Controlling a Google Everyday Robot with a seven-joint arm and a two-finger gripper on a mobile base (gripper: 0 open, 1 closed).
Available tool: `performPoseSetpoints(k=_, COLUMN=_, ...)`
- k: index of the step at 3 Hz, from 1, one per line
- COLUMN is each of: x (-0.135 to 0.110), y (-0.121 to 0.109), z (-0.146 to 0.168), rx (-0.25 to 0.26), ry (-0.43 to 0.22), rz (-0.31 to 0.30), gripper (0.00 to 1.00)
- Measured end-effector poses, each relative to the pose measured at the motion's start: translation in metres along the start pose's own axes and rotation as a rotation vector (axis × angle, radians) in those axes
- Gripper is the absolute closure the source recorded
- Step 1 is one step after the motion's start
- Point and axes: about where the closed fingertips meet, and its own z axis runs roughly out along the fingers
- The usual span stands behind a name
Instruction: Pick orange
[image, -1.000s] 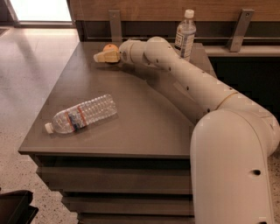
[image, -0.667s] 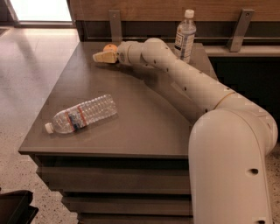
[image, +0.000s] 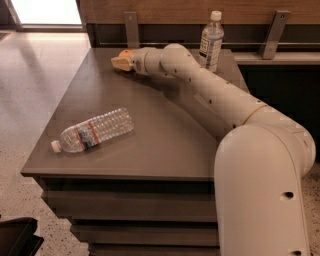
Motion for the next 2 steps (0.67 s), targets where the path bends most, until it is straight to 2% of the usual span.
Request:
performPoseSetpoints(k=1, x=0.0008, y=0.0023, z=0.0022, rx=-0.004, ry=0.001, rz=0.000, gripper=0.87)
performPoseSetpoints(k=2, x=0.0016, y=0.0045, z=0.0042, rx=-0.008, ry=0.002, rz=0.001, gripper=1.00)
